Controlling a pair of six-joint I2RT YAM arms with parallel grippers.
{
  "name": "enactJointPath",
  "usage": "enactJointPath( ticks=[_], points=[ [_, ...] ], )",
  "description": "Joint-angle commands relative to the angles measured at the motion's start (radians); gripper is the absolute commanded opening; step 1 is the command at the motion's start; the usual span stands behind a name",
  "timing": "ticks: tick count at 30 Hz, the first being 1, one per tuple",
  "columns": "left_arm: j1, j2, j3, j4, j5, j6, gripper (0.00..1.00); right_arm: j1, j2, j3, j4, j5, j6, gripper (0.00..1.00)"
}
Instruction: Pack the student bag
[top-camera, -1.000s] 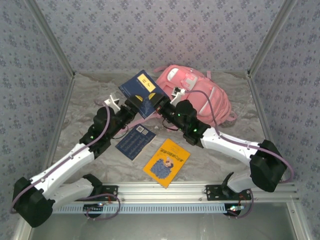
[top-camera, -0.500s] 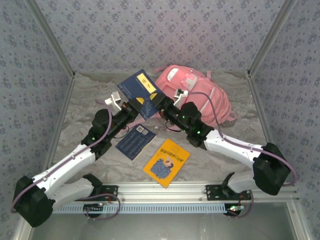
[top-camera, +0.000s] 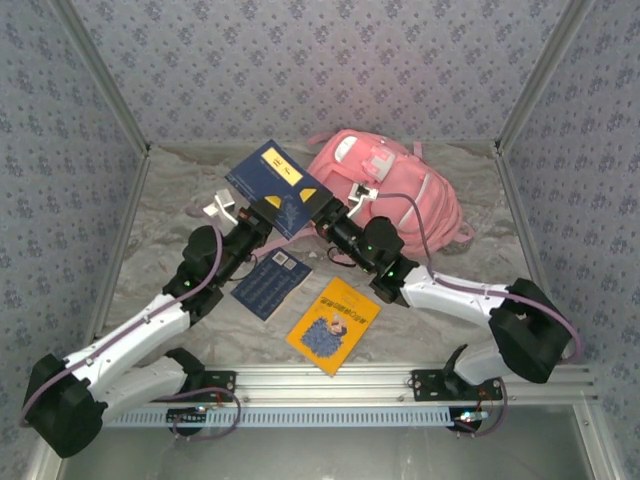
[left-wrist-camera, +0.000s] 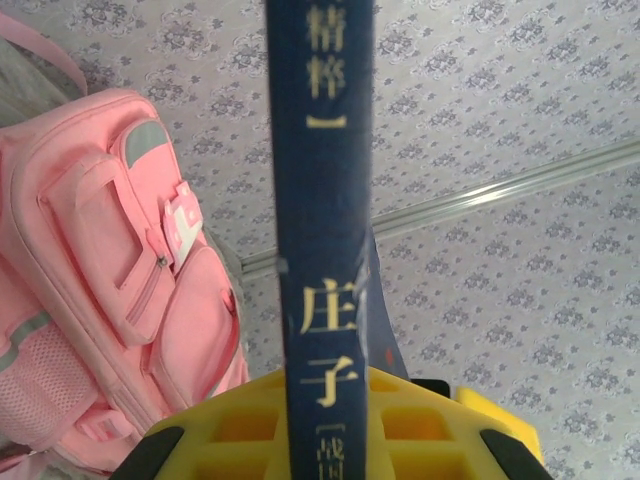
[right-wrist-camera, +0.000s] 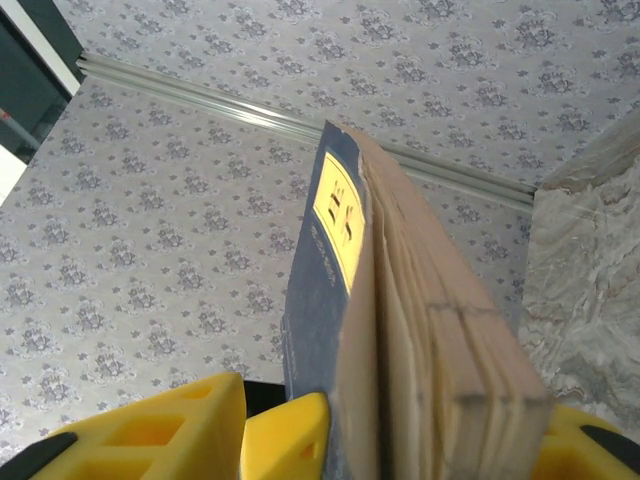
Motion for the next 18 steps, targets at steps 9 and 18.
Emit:
enactJointPath(
  ticks=[9, 18],
  points=[
    [-0.037, 0.016, -0.009, 0.081, -0.034, -0.014, 0.00, -0.001, 0.049, 0.047, 0.048, 0.027, 0.017, 0.12],
    [-0.037, 0.006, 0.102, -0.238, -0.032, 0.158, 0.44, -0.113, -0.167, -0.012, -0.316, 0.048, -0.027, 0.00]
  ],
)
